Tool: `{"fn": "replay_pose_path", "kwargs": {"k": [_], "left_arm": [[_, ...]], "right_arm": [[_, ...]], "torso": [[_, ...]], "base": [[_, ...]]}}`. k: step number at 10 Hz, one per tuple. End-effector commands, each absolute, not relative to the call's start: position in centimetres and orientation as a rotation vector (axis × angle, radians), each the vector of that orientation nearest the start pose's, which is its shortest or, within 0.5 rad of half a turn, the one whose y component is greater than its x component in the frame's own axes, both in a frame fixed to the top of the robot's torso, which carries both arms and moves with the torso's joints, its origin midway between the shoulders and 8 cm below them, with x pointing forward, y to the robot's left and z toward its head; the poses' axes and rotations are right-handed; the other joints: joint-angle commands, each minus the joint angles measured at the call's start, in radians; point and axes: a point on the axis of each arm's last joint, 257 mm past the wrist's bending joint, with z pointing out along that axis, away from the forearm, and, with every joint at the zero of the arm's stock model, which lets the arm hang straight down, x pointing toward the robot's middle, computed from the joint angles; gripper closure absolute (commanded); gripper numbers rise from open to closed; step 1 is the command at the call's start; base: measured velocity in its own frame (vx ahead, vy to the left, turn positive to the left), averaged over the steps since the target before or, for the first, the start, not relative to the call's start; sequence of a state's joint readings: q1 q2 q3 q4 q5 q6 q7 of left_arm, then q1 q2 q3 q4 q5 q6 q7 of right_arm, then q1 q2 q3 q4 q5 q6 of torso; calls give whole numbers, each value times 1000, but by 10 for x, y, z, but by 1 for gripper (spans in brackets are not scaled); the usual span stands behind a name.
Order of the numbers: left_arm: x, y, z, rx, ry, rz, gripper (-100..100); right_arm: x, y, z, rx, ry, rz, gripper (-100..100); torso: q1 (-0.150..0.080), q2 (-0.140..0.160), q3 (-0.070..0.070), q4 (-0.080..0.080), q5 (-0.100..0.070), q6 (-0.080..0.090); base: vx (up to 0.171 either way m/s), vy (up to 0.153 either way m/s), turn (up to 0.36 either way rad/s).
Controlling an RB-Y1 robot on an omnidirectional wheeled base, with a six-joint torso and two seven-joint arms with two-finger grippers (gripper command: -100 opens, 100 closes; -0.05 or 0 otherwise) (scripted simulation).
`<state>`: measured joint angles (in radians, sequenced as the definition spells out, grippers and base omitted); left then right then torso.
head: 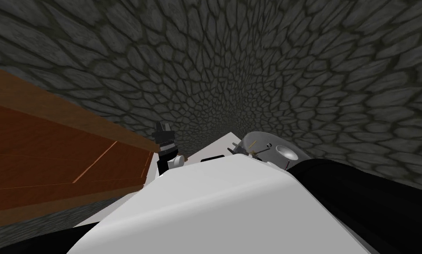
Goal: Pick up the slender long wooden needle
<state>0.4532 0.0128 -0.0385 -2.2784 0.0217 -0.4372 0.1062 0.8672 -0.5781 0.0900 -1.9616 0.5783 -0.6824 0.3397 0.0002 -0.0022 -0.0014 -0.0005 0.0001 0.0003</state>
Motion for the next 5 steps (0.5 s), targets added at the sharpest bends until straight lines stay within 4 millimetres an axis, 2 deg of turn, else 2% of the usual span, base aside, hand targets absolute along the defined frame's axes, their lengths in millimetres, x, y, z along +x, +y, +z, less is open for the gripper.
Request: {"fn": "replay_pose_path", "kwargs": {"k": [1,2,3,4,5], "left_arm": [[360,264,27,-727,598,-1465,0],[360,264,27,-727,598,-1465,0],[360,264,27,-727,598,-1465,0],[360,264,27,-727,598,-1465,0],[360,264,27,-727,598,-1465,0]], "right_arm": [[212,-227,-301,-276,1827,652,-100],[211,-226,-303,-287,1830,649,-100],[191,-236,-326,-360,1904,605,-100],[190,-236,-327,-369,1906,602,-100],[169,-248,-350,-448,1978,557,-100]], "torso": [[0,0,0,0,0,0],[0,0,0,0,0,0],[0,0,0,0,0,0],[0,0,0,0,0,0],[0,1,0,0,0,0]], "base": [[58,-5,191],[47,-7,79],[46,-5,135],[38,-8,114],[46,-19,164]]}}
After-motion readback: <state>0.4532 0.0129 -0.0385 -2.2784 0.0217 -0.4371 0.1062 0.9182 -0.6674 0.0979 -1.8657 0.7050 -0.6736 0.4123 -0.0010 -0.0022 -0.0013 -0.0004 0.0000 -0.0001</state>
